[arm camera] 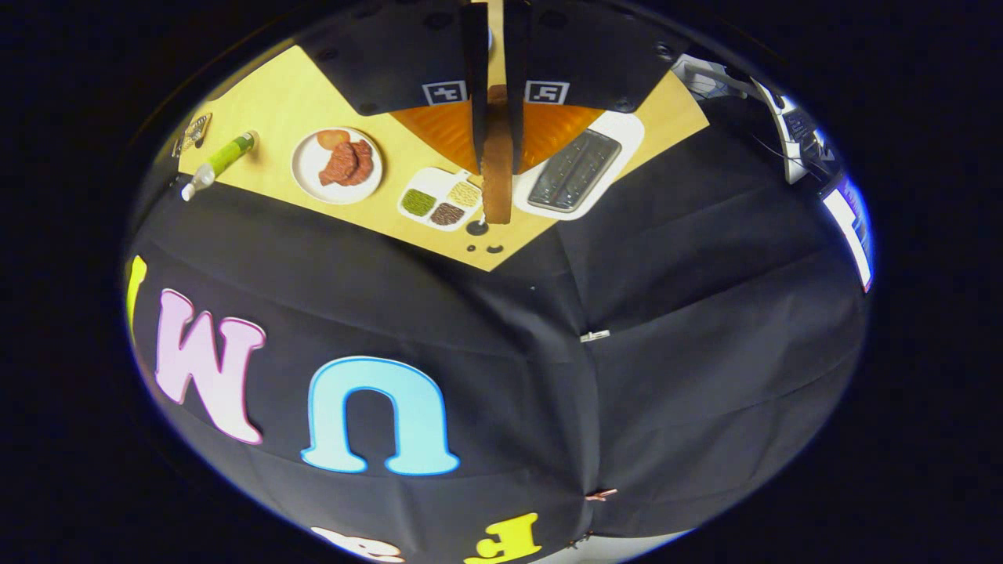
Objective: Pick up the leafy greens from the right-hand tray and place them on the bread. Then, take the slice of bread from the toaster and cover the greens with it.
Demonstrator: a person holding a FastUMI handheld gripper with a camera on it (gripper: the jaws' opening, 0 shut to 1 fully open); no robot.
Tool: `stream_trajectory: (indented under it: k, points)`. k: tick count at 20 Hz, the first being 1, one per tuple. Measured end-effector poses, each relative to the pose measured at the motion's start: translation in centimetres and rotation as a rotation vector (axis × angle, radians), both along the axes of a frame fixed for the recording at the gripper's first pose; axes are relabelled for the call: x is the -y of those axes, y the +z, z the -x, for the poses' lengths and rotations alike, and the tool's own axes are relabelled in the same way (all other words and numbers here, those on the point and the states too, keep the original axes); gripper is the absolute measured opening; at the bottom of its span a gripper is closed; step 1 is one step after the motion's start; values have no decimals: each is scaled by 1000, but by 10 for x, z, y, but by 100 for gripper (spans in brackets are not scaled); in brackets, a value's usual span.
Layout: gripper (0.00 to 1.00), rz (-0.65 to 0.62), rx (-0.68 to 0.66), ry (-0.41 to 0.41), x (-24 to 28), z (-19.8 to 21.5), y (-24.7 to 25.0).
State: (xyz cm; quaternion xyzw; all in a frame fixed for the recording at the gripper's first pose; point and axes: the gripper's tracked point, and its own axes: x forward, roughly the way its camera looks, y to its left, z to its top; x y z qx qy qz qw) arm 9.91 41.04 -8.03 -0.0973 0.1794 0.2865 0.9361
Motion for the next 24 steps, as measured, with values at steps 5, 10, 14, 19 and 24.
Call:
stream_trajectory:
  k: [5, 10, 14, 19, 24]
  points:
    - [12, -14, -118, -34, 49, 5, -51]
    - [12, -101, -275, -112, 90, 1, -119]
    - [12, -197, -388, -200, 118, -8, -150]
    - [12, -211, -405, -252, 144, -17, -175]
    - [22, -182, -402, -345, 178, -21, -189]
